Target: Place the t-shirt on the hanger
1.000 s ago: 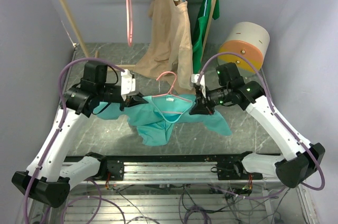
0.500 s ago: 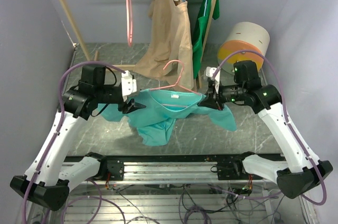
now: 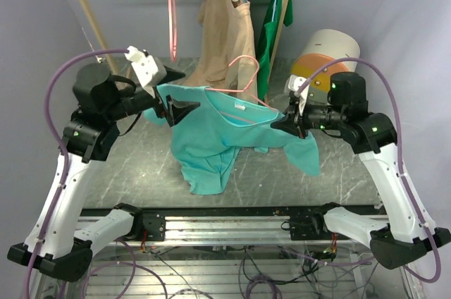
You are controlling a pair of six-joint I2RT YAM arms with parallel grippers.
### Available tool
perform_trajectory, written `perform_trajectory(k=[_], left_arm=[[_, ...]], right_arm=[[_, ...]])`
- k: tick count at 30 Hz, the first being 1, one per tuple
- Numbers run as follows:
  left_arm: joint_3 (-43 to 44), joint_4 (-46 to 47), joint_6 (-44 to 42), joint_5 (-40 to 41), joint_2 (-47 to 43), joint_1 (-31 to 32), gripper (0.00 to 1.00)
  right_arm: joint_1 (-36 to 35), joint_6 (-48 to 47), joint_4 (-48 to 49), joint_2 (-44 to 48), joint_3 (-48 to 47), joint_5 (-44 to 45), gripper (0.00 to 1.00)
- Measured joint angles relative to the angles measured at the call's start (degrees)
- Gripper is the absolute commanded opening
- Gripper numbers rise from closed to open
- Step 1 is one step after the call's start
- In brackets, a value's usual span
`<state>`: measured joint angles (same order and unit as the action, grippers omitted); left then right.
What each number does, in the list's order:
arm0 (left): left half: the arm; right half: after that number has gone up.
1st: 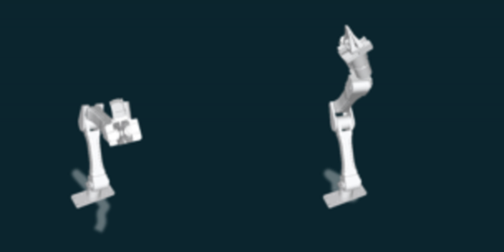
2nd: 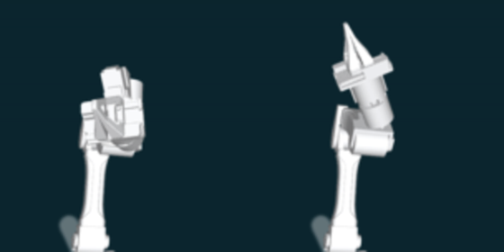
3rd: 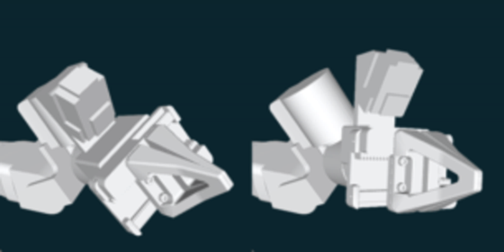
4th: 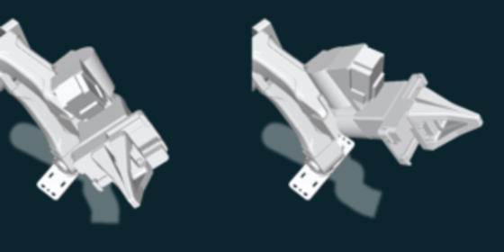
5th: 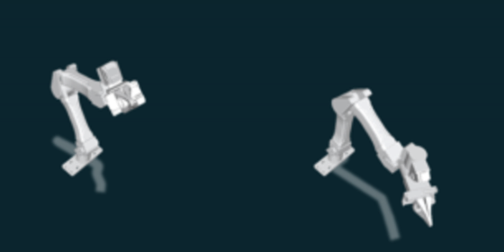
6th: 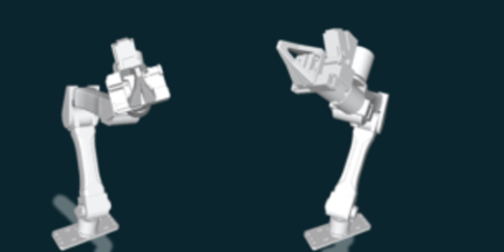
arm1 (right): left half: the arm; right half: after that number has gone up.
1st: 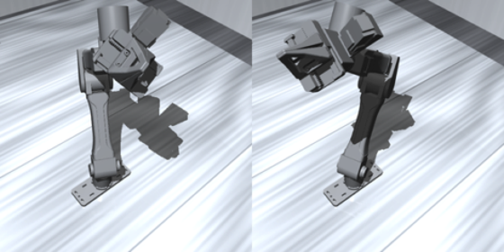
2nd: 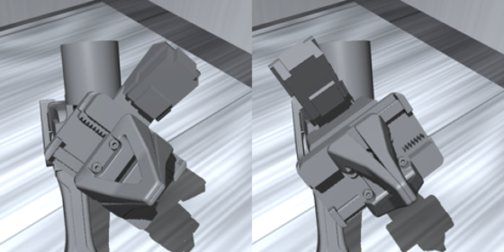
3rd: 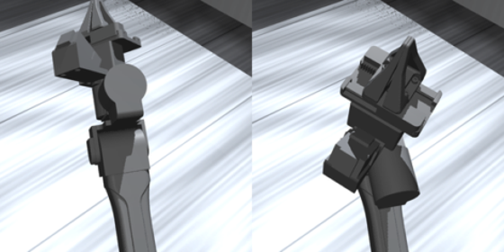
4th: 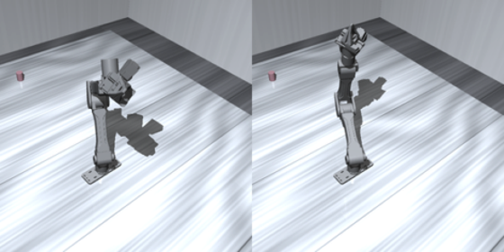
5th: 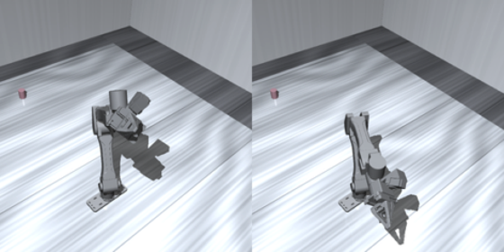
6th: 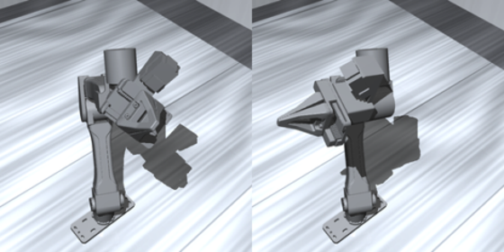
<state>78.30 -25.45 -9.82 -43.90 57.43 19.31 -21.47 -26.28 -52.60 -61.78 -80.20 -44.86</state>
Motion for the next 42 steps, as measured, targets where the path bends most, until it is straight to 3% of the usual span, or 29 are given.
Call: perform_trajectory(k=[8,24,34,42], left_arm=[[2.86,9.29,10.58,7.02,-2.56,0.00,0.92],[0.50,12.39,13.73,24.50,-1.16,-0.04,0.91],[0.31,12.70,13.92,27.80,0.13,-0.04,0.90],[-0.50,13.68,13.90,28.74,-0.11,-0.04,0.90]], right_arm=[[0.04,3.15,-6.27,1.49,-6.43,7.52,0.00],[0.04,16.59,-18.64,1.57,-19.19,22.23,0.00],[0.07,26.56,-16.92,-13.90,-34.27,22.08,0.00],[-0.90,31.95,-17.11,-12.13,-33.35,22.05,0.00]])
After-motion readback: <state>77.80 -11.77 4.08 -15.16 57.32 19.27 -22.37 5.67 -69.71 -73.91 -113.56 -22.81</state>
